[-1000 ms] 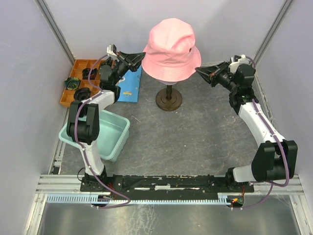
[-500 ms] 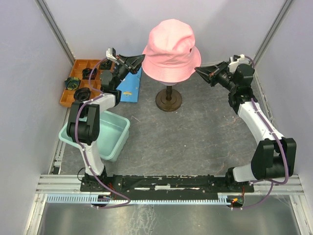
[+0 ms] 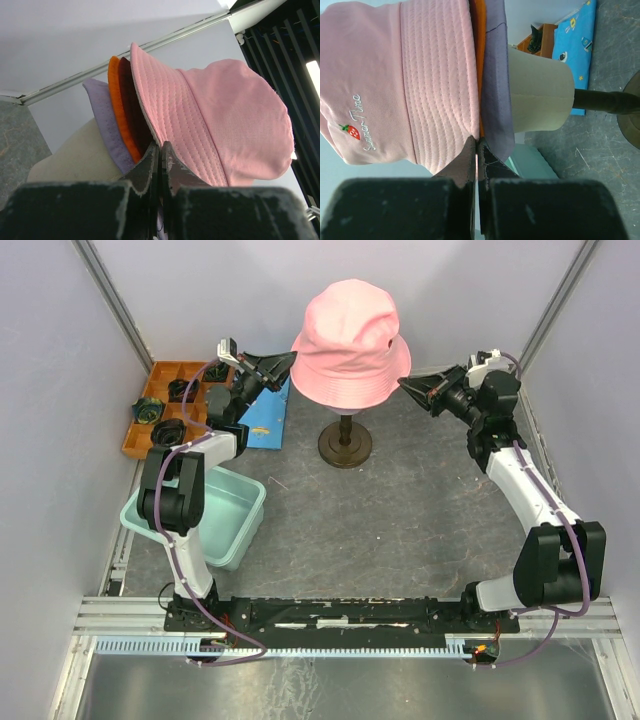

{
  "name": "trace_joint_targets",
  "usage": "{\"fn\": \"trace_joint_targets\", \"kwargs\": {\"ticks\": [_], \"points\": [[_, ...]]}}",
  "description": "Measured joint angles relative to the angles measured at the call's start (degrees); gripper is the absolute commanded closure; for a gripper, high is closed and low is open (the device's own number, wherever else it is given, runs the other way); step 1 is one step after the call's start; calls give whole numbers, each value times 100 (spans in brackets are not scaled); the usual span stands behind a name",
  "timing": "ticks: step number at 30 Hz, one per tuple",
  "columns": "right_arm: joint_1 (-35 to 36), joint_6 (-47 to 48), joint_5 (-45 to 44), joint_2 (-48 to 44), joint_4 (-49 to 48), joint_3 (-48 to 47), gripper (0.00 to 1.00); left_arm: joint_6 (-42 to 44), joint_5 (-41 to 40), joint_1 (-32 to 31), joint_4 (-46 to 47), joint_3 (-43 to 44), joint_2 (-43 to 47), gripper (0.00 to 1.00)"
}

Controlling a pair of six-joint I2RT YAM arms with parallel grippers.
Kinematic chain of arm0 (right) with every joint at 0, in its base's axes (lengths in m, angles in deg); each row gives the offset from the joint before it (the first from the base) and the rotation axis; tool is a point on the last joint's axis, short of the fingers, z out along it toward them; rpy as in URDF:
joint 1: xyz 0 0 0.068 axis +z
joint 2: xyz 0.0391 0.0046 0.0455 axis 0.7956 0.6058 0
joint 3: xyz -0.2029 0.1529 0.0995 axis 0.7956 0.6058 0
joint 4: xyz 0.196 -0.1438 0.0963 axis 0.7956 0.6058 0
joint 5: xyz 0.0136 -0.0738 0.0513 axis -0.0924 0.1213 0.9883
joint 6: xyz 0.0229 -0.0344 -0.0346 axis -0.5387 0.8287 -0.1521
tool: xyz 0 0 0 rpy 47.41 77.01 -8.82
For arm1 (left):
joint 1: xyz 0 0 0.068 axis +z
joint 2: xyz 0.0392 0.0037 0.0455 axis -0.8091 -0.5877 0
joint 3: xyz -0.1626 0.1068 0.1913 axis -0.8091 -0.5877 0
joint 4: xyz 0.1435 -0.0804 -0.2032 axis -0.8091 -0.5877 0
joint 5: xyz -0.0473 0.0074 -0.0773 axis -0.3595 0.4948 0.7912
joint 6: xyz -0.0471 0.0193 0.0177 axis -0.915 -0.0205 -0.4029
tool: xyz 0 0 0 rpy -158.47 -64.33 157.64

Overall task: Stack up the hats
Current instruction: Adjust the hat on the hat stand.

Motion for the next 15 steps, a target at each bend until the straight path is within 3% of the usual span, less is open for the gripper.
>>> {"fn": "trace_joint_targets", "kwargs": {"ticks": [9, 15], "points": [[-4, 234, 9, 0, 809, -422, 98, 4, 166, 0, -610, 365, 13, 97], [-2, 262, 28, 11, 1014, -514, 80, 48, 323, 2, -1093, 540, 70, 85]]}}
